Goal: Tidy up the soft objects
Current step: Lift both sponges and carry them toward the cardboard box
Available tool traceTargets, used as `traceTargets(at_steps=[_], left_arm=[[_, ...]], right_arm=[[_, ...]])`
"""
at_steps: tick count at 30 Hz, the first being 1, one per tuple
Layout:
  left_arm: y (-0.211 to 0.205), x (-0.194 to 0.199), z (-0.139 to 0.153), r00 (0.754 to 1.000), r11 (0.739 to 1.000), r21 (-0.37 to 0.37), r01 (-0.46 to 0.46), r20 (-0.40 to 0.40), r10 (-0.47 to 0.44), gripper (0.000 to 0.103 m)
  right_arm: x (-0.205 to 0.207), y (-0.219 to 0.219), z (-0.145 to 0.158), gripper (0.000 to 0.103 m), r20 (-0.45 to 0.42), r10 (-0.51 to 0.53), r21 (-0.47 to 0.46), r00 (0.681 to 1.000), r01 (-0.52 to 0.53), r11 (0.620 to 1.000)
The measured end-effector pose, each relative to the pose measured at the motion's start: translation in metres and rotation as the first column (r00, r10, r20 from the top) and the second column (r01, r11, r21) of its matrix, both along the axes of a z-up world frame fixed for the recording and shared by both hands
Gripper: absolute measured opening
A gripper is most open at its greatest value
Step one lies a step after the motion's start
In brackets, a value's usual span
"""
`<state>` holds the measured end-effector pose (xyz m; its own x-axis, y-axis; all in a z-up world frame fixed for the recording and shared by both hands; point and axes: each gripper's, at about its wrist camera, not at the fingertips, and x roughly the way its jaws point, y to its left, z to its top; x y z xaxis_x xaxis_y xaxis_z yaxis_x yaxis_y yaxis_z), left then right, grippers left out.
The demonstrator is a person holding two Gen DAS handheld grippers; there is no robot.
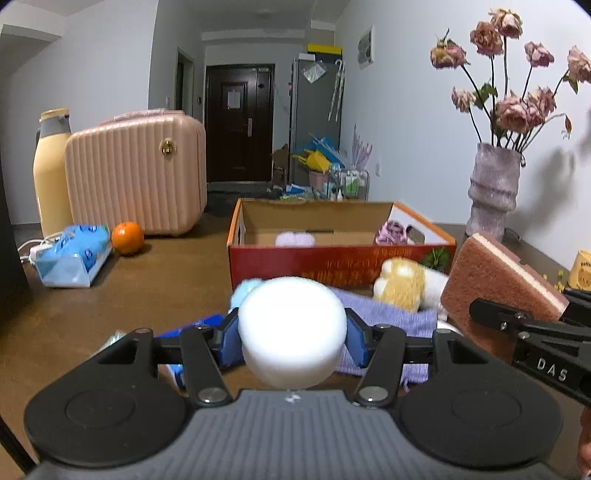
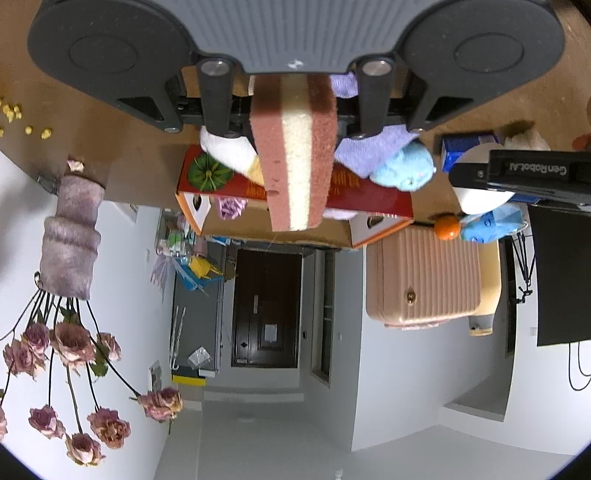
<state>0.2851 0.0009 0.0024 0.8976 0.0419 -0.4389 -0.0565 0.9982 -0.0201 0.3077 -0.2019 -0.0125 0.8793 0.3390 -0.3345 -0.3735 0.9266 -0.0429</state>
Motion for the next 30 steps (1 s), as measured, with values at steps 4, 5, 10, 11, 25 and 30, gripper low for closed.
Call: traceTargets(at_steps=[4,5,10,11,25,30], left_arm=[[-0.002,0.008,0.01,1.0,1.0,-0.005,-0.007,0.028,0.007,0.057],[-0.003,0.01,0.012,0.999,1.0,-0.008,-0.009,0.035,0.009,0.057],[-0.004,0.023,0.024,0.997,1.0,-0.017,-0.02,0.071,0.021,0.057],[-0.005,0.025,0.026,0.997,1.0,-0.021,-0.021,0.077,0.023,0.057],[-0.006,0.076,0.035,0.992,0.996,-0.073,-0.06,0.111,0.068,0.057],[-0.002,0.092,0.034,0.991,0.993,-0.087,-0.076,0.107,0.085,0.057]], right_arm=[[0.008,0.005,0.005,0.031,0.017,0.0,0.011,1.0,0.0,1.0],[0.01,0.005,0.006,0.031,0.021,0.001,0.013,1.0,-0.002,1.0],[0.023,0.011,0.01,0.031,0.037,0.002,0.024,0.999,-0.003,1.0],[0.027,0.011,0.011,0.031,0.041,0.0,0.029,0.999,-0.001,1.0],[0.072,0.014,0.015,0.031,0.061,-0.031,0.095,0.998,0.025,0.995],[0.092,0.013,0.015,0.031,0.05,-0.041,0.108,0.998,0.035,0.994]])
